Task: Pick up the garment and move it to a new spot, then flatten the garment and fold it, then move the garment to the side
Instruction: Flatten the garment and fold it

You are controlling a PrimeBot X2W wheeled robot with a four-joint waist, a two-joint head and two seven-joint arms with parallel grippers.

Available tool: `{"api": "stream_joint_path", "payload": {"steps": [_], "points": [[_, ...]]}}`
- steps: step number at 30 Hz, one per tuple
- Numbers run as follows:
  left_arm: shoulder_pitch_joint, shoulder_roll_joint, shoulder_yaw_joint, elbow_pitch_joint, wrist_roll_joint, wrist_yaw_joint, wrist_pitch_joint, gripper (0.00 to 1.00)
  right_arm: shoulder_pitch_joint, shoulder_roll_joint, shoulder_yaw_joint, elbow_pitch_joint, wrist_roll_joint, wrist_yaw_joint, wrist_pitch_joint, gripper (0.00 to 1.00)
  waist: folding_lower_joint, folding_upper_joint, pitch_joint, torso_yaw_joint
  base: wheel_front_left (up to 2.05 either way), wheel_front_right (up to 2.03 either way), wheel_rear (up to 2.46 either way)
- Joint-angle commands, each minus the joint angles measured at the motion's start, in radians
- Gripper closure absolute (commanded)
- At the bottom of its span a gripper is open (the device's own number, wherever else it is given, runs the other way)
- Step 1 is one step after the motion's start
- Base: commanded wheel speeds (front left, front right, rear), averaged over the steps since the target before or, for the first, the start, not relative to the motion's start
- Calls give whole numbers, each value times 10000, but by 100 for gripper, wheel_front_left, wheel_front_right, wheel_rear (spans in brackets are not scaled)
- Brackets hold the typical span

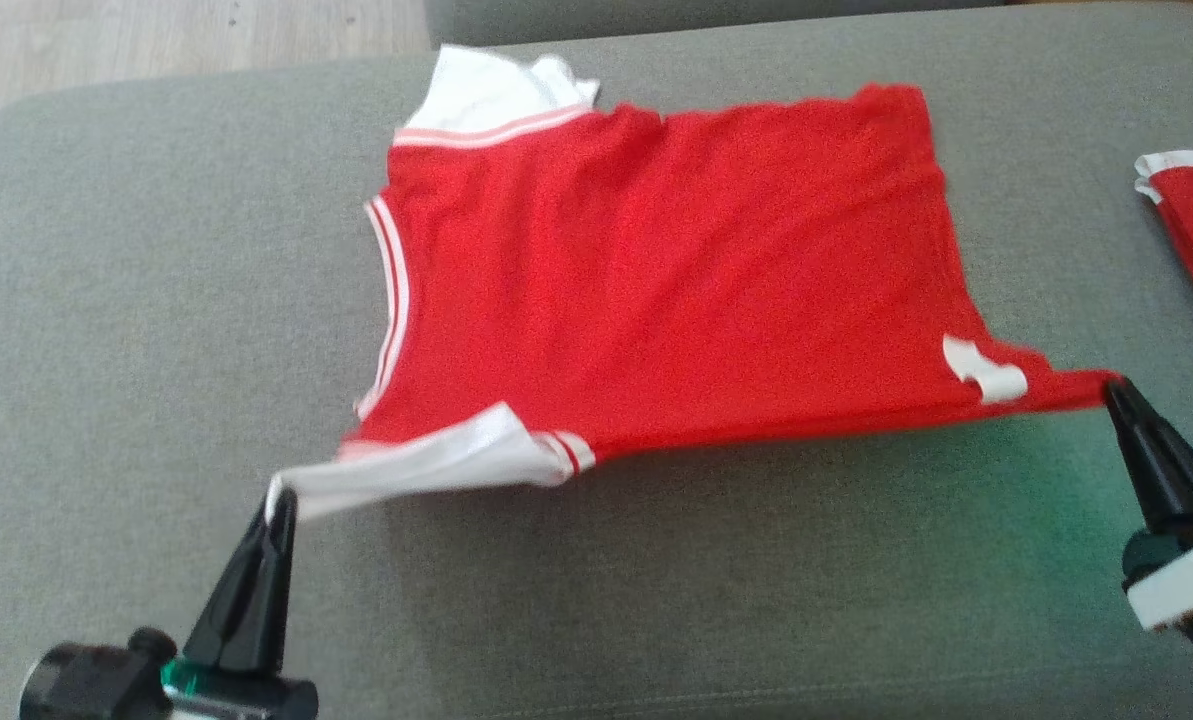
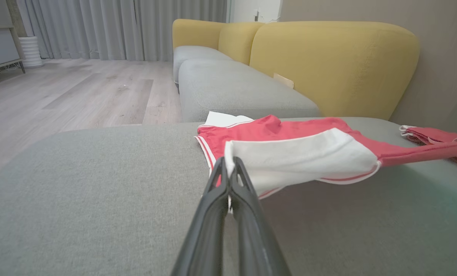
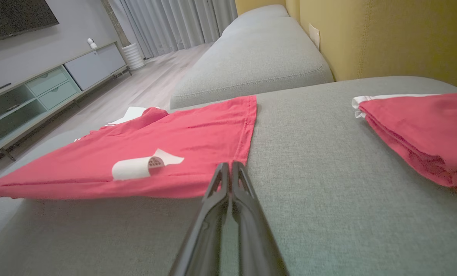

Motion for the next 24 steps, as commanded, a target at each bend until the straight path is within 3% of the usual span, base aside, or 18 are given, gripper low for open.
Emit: {"api": "stream_joint_path", "payload": {"steps": [1, 7, 21, 22, 23, 24], "points": [[-209, 61, 314, -436, 94, 43, -53, 100, 156, -264, -231, -327, -106, -9, -108, 100, 1, -1, -30, 9, 0, 0, 0], [-1102, 133, 80, 111, 279, 42, 15, 100, -83, 141, -449, -377, -318, -9, 231, 100, 1, -1, 237, 55, 0, 0, 0], [-6039, 170, -975, 3664, 1179, 53, -24, 100, -2802, 666, 256, 1353, -648, -9, 1046, 100, 1, -1, 1414, 258, 0, 0, 0], [-6312, 186, -1047, 3943, 1222, 49, -31, 95, -2964, 689, 315, 1460, -640, -9, 1044, 93, 1, -1, 1481, 251, 0, 0, 0], [-6552, 214, -1110, 4215, 1274, 46, -36, 62, -3120, 713, 384, 1558, -630, -9, 1030, 51, 1, -1, 1546, 234, 0, 0, 0], [-6754, 235, -1136, 4450, 1343, 67, -41, 0, -3254, 741, 468, 1634, -616, -9, 999, 0, 1, -1, 1594, 219, 0, 0, 0]]}}
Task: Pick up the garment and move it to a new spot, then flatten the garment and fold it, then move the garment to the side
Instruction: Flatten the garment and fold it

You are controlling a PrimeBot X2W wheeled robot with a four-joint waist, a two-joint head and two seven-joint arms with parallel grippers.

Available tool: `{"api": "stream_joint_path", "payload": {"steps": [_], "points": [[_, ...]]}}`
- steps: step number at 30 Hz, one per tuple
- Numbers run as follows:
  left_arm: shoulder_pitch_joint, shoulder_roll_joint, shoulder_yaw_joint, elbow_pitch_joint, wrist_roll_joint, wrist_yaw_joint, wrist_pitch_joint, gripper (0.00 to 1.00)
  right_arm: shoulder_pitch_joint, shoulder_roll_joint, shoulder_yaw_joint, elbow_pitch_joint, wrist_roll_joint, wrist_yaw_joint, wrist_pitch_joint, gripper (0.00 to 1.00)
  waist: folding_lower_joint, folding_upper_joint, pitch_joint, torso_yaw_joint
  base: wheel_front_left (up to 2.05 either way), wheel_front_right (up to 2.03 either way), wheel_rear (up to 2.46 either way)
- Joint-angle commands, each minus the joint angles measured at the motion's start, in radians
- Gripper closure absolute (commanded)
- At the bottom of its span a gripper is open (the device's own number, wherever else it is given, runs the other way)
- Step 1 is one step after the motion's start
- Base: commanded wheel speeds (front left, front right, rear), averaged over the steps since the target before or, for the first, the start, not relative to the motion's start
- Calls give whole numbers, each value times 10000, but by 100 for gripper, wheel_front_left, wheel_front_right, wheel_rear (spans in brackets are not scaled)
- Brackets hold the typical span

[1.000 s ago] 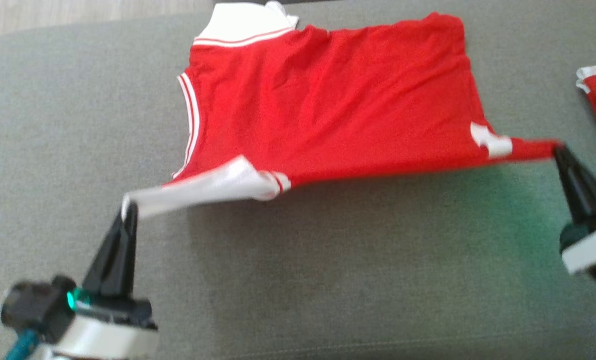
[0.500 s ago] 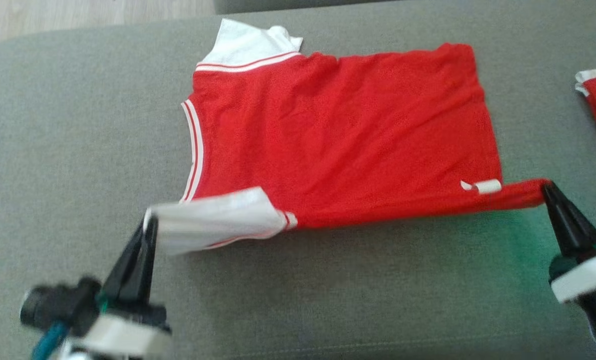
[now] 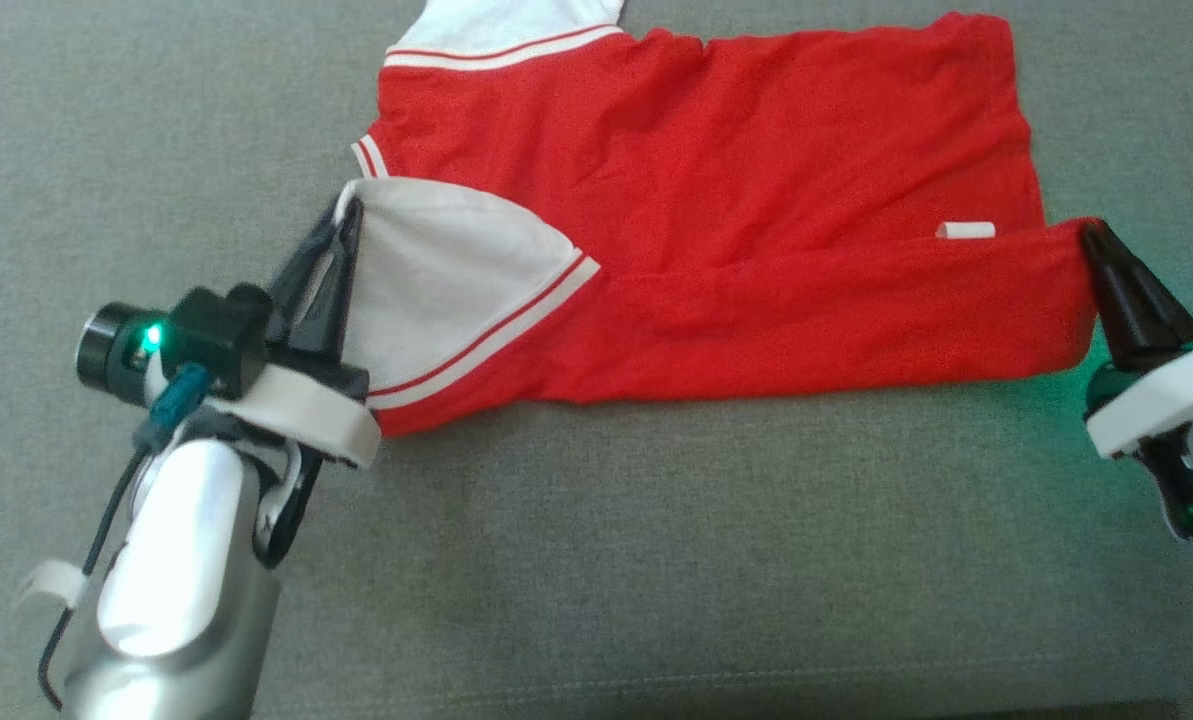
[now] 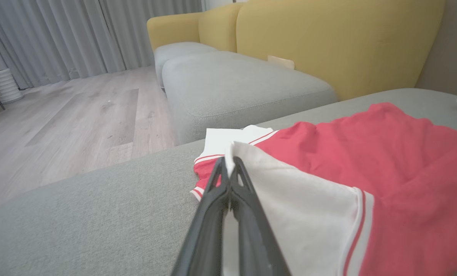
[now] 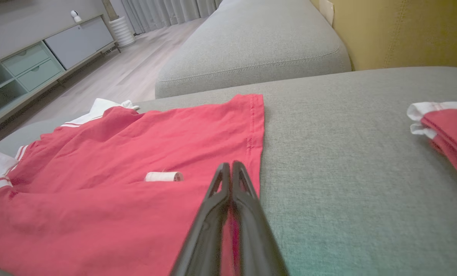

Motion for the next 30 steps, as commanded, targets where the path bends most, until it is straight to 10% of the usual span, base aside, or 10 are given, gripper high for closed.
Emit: {"api": "stream_joint_path", "payload": {"steps": [1, 17, 30], "points": [[-311, 229, 355, -193, 32, 96, -113, 0, -56, -169, 174, -194, -26, -9, -75, 0, 0, 0, 78, -42, 0, 0, 0], [2831, -813, 1137, -350, -1701, 1004, -74, 0, 1309, -11, -172, -965, 425, -9, -1148, 0, 0, 0, -444, -310, 0, 0, 0], [2361, -933, 605, 697, -1784, 1524, 1523, 0, 1447, 320, -520, -1195, 71, -9, -1163, 0, 0, 0, -230, -480, 0, 0, 0]]}}
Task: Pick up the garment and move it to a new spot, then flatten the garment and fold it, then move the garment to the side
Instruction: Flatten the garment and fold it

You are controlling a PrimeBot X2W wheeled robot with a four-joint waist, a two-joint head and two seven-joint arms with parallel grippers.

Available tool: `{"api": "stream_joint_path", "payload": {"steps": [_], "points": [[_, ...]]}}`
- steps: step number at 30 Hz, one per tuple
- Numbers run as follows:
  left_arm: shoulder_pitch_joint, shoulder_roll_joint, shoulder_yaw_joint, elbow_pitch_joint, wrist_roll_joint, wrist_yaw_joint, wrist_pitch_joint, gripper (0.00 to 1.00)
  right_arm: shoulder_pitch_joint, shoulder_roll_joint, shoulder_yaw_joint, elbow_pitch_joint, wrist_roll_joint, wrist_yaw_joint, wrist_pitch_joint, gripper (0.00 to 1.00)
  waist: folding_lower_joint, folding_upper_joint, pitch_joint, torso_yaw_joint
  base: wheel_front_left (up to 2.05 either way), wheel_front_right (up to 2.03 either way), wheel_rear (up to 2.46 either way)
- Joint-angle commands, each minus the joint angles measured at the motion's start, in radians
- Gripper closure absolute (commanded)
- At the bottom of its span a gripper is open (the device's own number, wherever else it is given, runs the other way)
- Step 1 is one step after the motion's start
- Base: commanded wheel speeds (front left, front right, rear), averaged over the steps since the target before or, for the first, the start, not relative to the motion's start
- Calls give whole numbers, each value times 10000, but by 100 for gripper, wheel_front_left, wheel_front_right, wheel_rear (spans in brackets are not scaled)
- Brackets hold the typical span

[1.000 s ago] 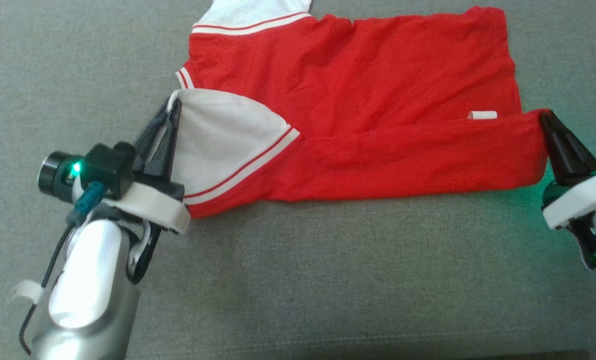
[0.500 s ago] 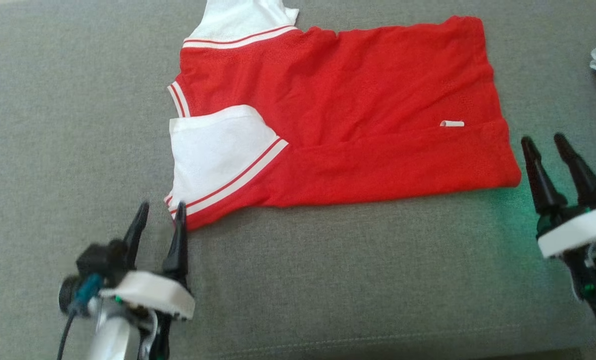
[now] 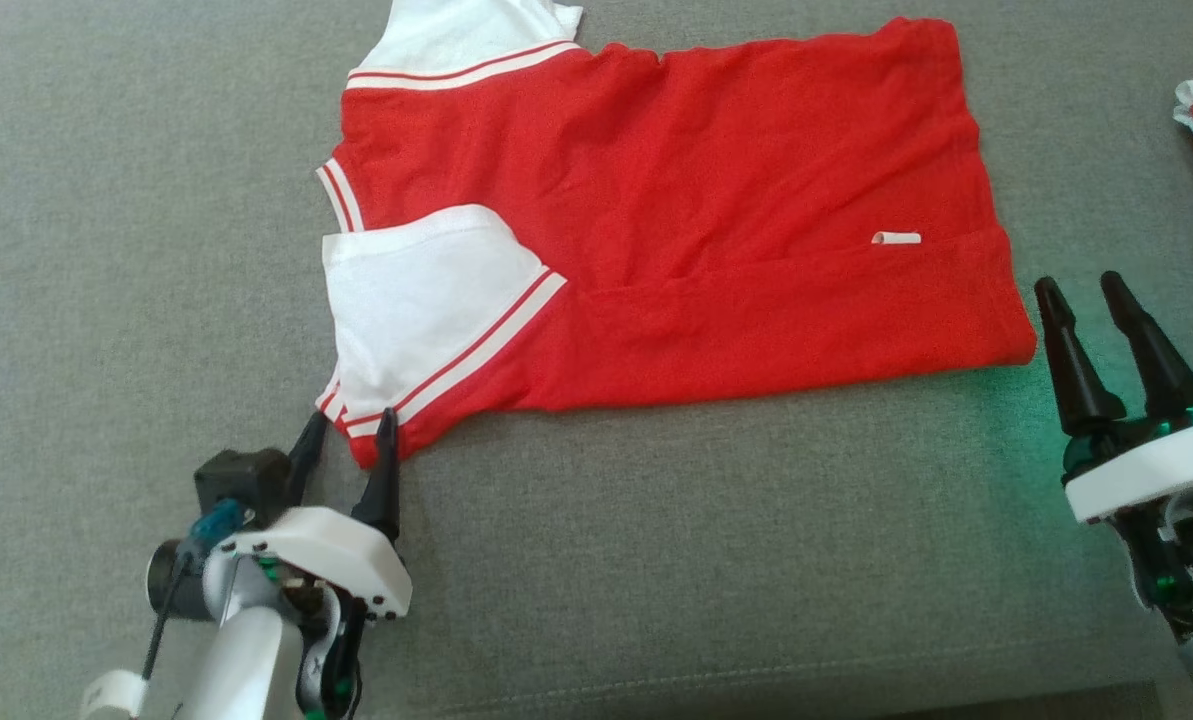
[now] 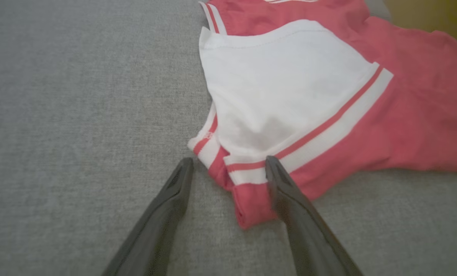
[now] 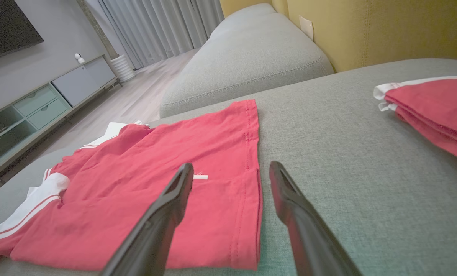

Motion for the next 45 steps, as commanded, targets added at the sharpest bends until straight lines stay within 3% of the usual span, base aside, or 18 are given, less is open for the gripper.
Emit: {"api": "stream_joint_path", "payload": {"steps": [1, 7, 12, 15, 22, 23, 24, 25, 38, 45], "points": [[-123, 86, 197, 26, 185, 230, 216, 0, -16, -128, 65, -205, -156, -9, -136, 0, 0, 0, -10, -24, 0, 0, 0], [30, 231, 172, 136, 563, 942, 734, 0, -55, 162, 186, 412, -172, -9, -32, 0, 0, 0, -143, 17, 0, 0, 0], [327, 287, 71, -94, 561, 1043, 1352, 1, -241, 569, -28, 1312, -180, -9, 314, 0, 0, 0, -240, 98, 0, 0, 0], [523, 265, -60, -481, 402, 874, 1630, 100, -437, 876, -28, 1814, -197, -9, 658, 0, 0, 0, -258, 184, 0, 0, 0], [529, 419, -174, -1411, 179, 473, 1588, 100, -938, 1334, 37, 2715, -129, -9, 1110, 0, 0, 0, -204, 385, 0, 0, 0], [507, 483, -190, -1517, 164, 378, 1513, 100, -975, 1370, 52, 2833, -67, -9, 1196, 19, 0, 0, -215, 411, 0, 0, 0], [483, 530, -192, -1613, 104, 252, 1400, 100, -995, 1379, 92, 2936, -19, -9, 1282, 66, 0, 0, -229, 436, 0, 0, 0], [476, 582, -153, -1663, 70, 218, 1331, 100, -1005, 1374, 155, 3000, 17, -9, 1354, 100, 0, 0, -250, 454, 0, 0, 0], [1523, 1366, -208, -2922, -285, -342, 1627, 100, 225, 125, 499, 2253, 441, -9, 1144, 100, 0, 0, -1102, 400, 0, 0, 0], [2917, 1562, -392, -4087, -336, -227, 1965, 100, 1688, -587, 101, 1521, 611, -9, 1136, 100, 0, 0, -1413, 371, 0, 0, 0]]}}
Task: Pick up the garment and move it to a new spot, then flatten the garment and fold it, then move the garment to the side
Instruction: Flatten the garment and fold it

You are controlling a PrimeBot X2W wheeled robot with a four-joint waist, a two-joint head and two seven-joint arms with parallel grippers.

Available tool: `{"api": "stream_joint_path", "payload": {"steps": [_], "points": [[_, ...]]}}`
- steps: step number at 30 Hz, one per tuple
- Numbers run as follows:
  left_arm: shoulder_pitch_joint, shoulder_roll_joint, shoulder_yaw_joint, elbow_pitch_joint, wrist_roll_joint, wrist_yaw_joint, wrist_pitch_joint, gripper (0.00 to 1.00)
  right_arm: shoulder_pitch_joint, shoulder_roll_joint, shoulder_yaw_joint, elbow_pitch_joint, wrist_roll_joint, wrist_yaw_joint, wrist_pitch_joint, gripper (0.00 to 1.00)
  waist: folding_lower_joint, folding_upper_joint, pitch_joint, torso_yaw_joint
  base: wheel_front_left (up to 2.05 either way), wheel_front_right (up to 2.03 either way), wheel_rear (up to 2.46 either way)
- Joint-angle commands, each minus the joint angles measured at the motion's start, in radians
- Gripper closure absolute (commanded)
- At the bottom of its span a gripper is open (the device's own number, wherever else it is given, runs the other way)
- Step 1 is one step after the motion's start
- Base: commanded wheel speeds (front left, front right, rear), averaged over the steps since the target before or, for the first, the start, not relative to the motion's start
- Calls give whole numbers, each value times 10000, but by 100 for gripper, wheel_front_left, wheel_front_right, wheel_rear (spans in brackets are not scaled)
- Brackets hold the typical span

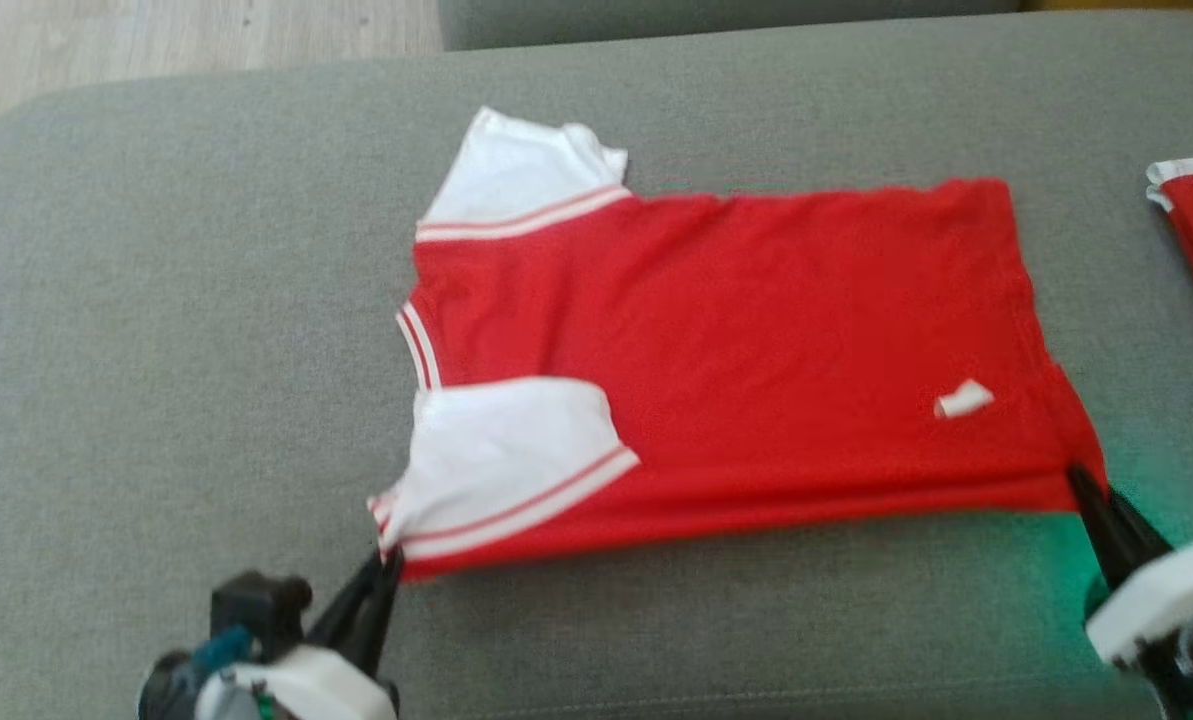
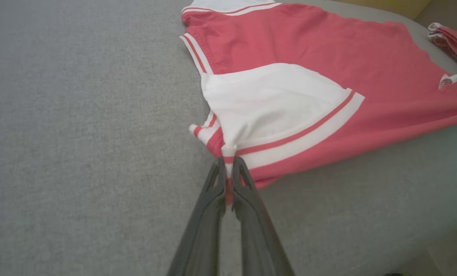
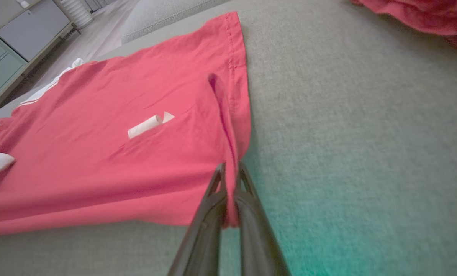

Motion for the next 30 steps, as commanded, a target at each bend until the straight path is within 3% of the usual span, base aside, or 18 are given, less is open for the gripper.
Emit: {"api": "stream_joint_path", "payload": {"steps": [1, 7, 8, 9, 10, 11, 12, 21, 26, 30], "points": [[-43, 220, 378, -442, -60, 110, 17, 100, 308, -548, -100, -284, 80, -9, -47, 100, 0, 0, -32, -4, 0, 0, 0], [586, 230, 208, -592, -202, 117, 254, 100, 1093, -730, -524, -805, 85, -9, 104, 100, 0, 0, -56, -19, 0, 0, 0], [614, 241, 163, -554, -194, 102, 274, 100, 1186, -726, -610, -872, 63, -9, 144, 57, 0, 0, -58, -15, 0, 0, 0], [608, 237, 126, -496, -184, 99, 284, 100, 1261, -726, -669, -934, 10, -9, 203, 0, 0, 0, -62, -7, 0, 0, 0], [583, 233, 85, -408, -167, 102, 322, 76, 1310, -723, -747, -963, -90, -9, 238, 0, 0, 0, -62, -3, 0, 0, 0], [534, 239, 34, -321, -128, 103, 368, 27, 1327, -697, -866, -972, -219, -9, 219, 0, 0, 0, -59, 2, 0, 0, 0], [463, 245, -12, -254, -71, 112, 392, 0, 1346, -649, -971, -1000, -310, -9, 225, 0, 0, 0, -54, 10, 0, 0, 0], [-1005, 502, 27, -1037, 200, 28, 669, 0, 1366, -496, -2038, -2065, -1181, -9, 379, 0, 0, 0, 316, -65, 0, 0, 0], [-3574, 680, -45, -1339, 410, -410, 1229, 0, 955, -104, -2351, -2628, -1722, -9, 549, 0, 0, 0, 944, -184, 0, 0, 0], [-6253, 783, -347, -626, 310, -851, 2060, 0, 560, 104, -2426, -3043, -1964, -9, 710, 0, 0, 0, 1635, -370, 0, 0, 0]]}}
